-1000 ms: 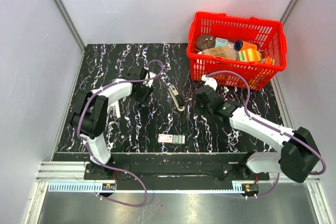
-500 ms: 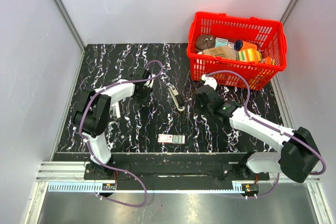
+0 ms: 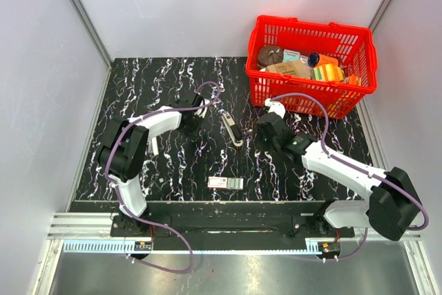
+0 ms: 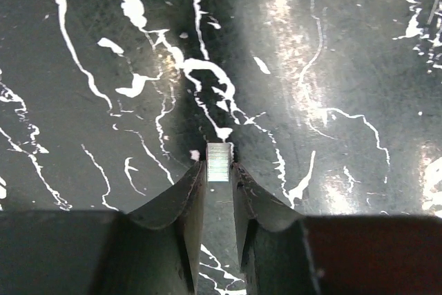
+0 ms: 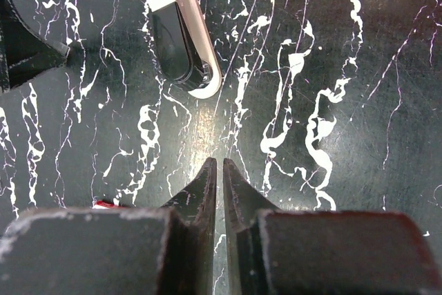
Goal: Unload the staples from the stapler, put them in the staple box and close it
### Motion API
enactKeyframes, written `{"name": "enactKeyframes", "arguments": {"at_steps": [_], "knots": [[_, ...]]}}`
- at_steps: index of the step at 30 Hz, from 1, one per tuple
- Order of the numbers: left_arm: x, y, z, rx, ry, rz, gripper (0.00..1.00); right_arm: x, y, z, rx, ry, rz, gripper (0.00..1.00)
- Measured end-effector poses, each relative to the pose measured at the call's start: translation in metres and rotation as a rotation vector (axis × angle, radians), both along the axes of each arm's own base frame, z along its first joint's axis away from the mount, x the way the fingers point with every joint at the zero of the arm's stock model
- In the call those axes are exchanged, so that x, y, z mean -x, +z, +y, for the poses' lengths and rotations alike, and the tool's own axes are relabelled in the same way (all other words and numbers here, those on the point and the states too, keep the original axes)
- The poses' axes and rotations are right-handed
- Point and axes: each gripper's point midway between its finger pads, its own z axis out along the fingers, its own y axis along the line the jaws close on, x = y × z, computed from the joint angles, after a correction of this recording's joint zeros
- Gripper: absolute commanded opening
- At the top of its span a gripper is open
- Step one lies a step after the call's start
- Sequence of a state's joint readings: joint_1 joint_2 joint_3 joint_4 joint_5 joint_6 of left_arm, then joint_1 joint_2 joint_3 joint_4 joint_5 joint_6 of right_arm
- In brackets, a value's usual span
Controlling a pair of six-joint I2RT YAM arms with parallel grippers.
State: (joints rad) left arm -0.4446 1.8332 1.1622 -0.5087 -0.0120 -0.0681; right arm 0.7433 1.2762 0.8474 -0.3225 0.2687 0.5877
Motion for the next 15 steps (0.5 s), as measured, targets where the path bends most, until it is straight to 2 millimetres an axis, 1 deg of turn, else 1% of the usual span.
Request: {"name": "enactKeyframes", "arguments": {"at_steps": [4,6,7,10,11,13,15], "knots": [[0.0017,-0.0001,-0.0054,-0.002,-0.026,-0.005,0.22,-0.0007,0.0007,0.0007,-0.004,0.000,-0.003,0.12],[0.0018,-0.0001,-0.0059,-0.002,-0.030,-0.006,0.22,-0.0009,0.0008,0.0009,-0.004,0.001,-0.004,0.12],[0.0020,-0.0001,-0.0064,-0.002,-0.033,-0.006,0.24,-0.0010,0.0010,0.0010,-0.005,0.001,-0.005,0.12],[0.0022,-0.0001,-0.0070,-0.001,-0.039,-0.006,0.45,-0.0013,0.0013,0.0014,-0.006,0.001,-0.007,0.12],[0.0020,0.0000,-0.0072,-0.001,-0.038,-0.007,0.49,-0.0013,0.0013,0.0014,-0.006,0.001,-0.007,0.12],[0.0017,0.0001,-0.0074,-0.003,-0.047,-0.010,0.52,-0.0013,0.0012,0.0014,-0.006,0.002,-0.007,0.12],[0.0018,0.0001,-0.0078,-0.002,-0.046,-0.010,0.52,-0.0013,0.0013,0.0015,-0.006,0.002,-0.007,0.12]]}}
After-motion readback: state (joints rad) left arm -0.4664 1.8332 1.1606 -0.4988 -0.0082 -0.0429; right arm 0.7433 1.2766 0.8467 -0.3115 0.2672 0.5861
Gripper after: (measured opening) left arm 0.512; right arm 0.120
